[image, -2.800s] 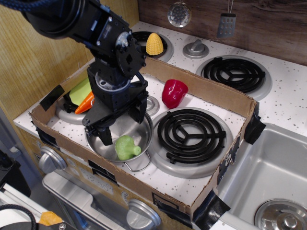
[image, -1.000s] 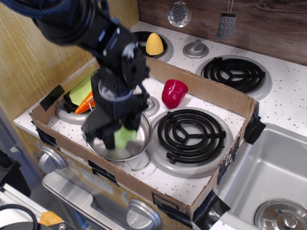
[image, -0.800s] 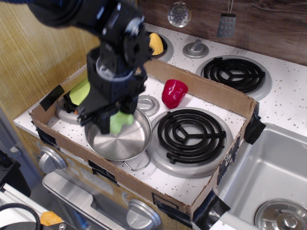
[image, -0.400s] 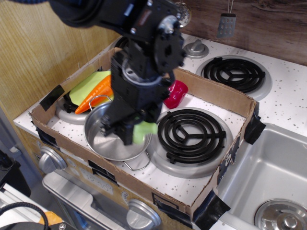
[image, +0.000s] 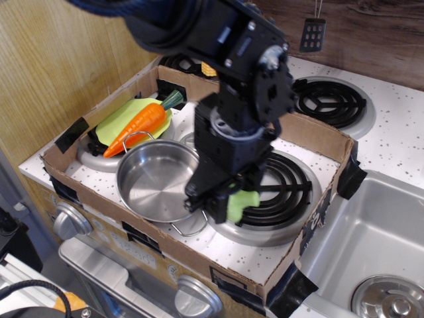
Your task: Take broccoli out of pan
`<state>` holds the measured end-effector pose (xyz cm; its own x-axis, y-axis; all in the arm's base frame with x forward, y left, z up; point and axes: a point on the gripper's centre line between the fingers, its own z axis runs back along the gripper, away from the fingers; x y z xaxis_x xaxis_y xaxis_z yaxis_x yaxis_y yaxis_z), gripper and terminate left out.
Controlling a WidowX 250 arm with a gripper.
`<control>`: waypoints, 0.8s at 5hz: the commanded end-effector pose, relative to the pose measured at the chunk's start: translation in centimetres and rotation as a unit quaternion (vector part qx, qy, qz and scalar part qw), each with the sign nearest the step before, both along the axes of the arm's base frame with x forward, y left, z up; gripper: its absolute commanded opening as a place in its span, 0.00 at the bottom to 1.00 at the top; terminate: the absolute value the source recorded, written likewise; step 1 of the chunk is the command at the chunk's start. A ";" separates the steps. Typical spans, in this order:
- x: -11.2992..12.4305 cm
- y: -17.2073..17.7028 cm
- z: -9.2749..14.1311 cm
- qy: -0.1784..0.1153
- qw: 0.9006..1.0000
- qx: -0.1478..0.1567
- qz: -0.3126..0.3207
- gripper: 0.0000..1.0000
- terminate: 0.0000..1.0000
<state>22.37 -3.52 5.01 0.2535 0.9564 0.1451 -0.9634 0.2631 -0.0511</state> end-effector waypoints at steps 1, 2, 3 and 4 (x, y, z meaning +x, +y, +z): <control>-0.2 -2.8 -0.9 -0.030 0.999 -0.020 0.022 0.00 0.00; -0.7 -3.1 -1.4 -0.037 0.999 -0.022 0.032 0.00 0.00; -0.9 -3.2 -1.9 -0.044 0.998 -0.021 0.039 0.00 0.00; -0.9 -3.1 -1.9 -0.047 0.998 -0.016 0.035 1.00 0.00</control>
